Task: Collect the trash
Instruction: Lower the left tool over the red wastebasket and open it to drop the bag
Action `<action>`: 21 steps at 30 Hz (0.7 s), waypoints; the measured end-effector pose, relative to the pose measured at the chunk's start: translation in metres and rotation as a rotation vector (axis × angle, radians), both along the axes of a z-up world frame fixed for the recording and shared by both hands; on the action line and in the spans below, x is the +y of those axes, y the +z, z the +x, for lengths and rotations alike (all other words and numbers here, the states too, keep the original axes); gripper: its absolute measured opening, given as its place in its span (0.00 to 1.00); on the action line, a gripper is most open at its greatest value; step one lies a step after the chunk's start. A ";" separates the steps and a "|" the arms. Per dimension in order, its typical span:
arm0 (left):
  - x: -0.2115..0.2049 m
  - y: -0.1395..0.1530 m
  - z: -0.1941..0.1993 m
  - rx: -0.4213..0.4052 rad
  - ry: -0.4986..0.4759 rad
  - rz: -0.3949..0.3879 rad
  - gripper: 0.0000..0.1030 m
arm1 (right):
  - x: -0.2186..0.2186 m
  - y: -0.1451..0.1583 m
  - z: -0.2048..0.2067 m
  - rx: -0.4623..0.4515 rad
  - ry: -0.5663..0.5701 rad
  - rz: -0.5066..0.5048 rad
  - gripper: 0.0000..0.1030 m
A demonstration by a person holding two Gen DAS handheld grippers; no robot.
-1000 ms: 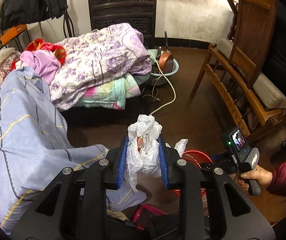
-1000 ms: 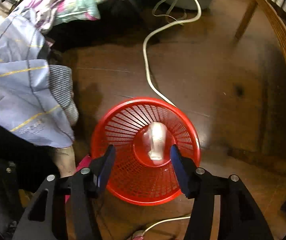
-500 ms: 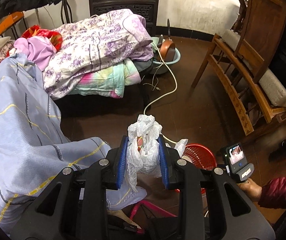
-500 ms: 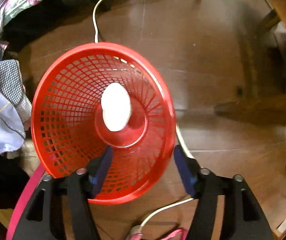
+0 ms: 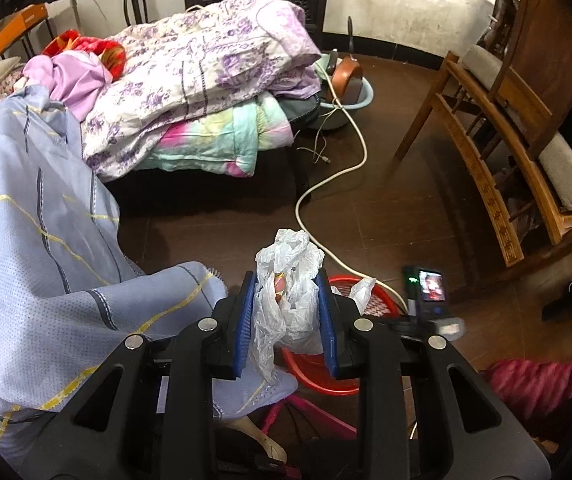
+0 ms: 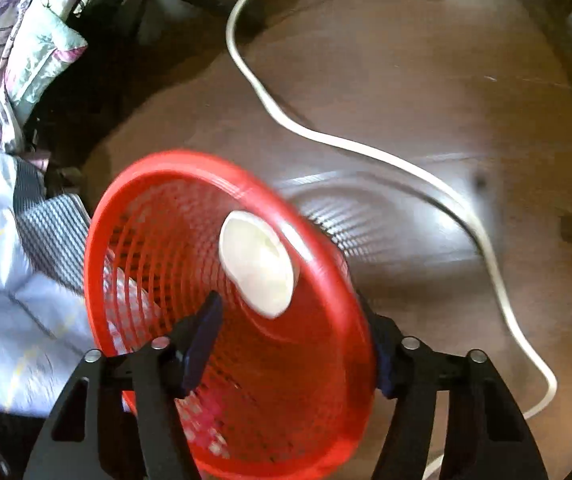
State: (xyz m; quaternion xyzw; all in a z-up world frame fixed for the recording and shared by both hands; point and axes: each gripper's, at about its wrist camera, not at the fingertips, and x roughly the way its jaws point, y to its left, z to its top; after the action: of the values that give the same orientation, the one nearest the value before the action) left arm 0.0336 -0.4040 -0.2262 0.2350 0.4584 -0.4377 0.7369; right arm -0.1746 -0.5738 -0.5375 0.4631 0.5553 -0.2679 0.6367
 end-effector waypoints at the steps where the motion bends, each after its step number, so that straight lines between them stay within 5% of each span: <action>1: 0.001 -0.001 0.002 0.002 0.005 0.003 0.29 | 0.001 -0.004 0.008 -0.009 -0.013 0.003 0.58; 9: 0.007 -0.010 0.017 0.028 0.031 0.018 0.29 | 0.007 0.012 0.077 -0.096 0.018 -0.002 0.56; 18: -0.009 -0.047 0.018 0.216 -0.021 0.091 0.31 | -0.025 0.171 0.029 -0.284 0.128 -0.351 0.61; 20: -0.014 -0.053 0.016 0.245 -0.030 0.108 0.36 | -0.027 0.193 0.016 -0.303 0.147 -0.408 0.67; 21: -0.015 -0.055 0.015 0.247 -0.031 0.115 0.49 | -0.028 0.205 0.013 -0.312 0.159 -0.432 0.67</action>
State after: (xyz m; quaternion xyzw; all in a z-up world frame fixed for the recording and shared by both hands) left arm 0.0485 -0.4191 -0.2816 0.2284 0.5662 -0.4477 0.6532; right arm -0.1617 -0.6014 -0.3326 0.3074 0.4152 -0.2547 0.8174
